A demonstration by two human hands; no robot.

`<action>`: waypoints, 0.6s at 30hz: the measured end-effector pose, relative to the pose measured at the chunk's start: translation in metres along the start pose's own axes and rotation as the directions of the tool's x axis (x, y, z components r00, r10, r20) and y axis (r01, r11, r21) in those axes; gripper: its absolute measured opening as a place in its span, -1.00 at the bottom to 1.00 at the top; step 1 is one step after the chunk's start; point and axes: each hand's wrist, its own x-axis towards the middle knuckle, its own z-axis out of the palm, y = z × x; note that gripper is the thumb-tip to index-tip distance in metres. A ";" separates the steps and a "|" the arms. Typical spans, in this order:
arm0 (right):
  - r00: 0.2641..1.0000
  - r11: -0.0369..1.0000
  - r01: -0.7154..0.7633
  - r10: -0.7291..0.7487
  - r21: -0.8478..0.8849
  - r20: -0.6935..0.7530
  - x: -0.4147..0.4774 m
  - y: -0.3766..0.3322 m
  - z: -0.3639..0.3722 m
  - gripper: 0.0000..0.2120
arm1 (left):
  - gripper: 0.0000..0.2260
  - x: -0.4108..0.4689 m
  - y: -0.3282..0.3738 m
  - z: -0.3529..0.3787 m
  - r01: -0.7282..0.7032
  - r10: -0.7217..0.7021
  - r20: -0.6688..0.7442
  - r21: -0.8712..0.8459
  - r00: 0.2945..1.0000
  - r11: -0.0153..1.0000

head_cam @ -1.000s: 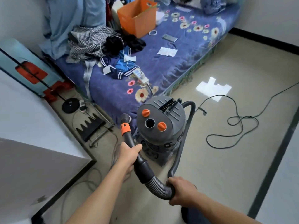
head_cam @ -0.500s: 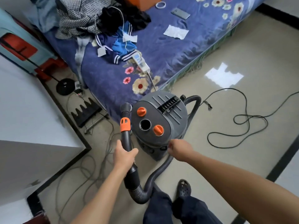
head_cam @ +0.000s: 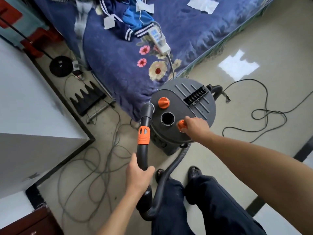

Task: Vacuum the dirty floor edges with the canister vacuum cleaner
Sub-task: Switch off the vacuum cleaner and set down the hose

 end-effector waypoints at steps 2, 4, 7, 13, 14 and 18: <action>0.999 0.997 0.041 -0.041 -0.072 0.003 0.001 0.001 0.000 -0.70 | -0.73 0.000 -0.008 -0.001 -0.003 0.003 -0.006 0.001 1.000 1.000; 0.997 0.990 0.077 -0.074 -0.121 0.024 0.004 0.000 0.000 -0.71 | -0.73 0.000 -0.011 -0.001 0.004 -0.004 -0.013 -0.002 1.000 1.000; 0.984 0.963 0.174 -0.160 -0.206 0.085 0.007 0.000 -0.002 -0.78 | -0.73 -0.001 -0.009 0.002 0.015 -0.016 -0.017 -0.029 1.000 0.999; 0.951 0.900 0.303 -0.266 -0.312 0.158 0.003 -0.001 -0.012 -0.71 | -0.71 -0.001 -0.003 0.012 0.039 -0.041 -0.018 -0.066 0.999 0.997; 0.948 0.889 0.315 -0.274 -0.333 0.165 0.003 -0.001 -0.013 -0.69 | -0.70 -0.002 -0.002 0.013 0.044 -0.045 -0.019 -0.065 0.999 0.997; 0.922 0.806 0.387 -0.336 -0.448 0.191 0.005 -0.001 -0.018 -0.65 | -0.71 -0.005 0.002 0.015 0.052 -0.055 -0.032 -0.074 0.998 0.996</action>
